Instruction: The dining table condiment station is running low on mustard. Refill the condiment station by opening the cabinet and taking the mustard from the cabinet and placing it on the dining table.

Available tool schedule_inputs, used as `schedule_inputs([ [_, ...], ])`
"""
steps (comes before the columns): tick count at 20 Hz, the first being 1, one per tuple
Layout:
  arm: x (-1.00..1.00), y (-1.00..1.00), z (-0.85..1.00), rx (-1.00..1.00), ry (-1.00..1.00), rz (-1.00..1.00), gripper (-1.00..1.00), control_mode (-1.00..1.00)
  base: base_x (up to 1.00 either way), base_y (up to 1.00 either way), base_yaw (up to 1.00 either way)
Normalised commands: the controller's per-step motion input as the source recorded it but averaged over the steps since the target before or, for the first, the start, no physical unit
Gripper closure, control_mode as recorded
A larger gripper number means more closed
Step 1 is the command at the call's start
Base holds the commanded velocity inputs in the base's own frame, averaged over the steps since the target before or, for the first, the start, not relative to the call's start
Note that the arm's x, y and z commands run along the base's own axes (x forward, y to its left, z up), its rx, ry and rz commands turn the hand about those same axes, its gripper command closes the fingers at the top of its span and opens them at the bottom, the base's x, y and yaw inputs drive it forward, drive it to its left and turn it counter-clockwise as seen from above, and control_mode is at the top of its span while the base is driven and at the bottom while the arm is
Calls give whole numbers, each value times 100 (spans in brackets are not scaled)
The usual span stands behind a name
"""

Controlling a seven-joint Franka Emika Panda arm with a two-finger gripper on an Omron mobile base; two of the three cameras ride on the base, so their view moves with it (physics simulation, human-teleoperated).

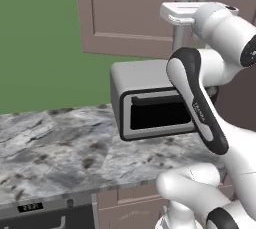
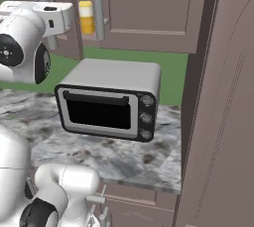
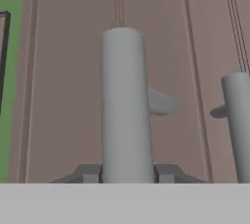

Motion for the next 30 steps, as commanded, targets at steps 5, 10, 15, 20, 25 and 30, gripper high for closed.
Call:
schedule_inputs([
  [5, -80, 67, -1, 0, 0, 10, -100, -100, 0, 0, 0],
  [10, -74, 8, -1, 7, -4, 3, -100, -100, 0, 0, 0],
  [15, -100, -76, 11, 23, -7, 0, -100, -100, 0, 0, 0],
  [20, -65, -100, 5, 32, 2, 0, -100, -100, 0, 0, 0],
  [25, 37, -79, -29, 45, 23, 2, -100, -100, 0, 0, 0],
  [30, 93, -46, -74, 54, 16, 2, -100, -100, 0, 0, 0],
])
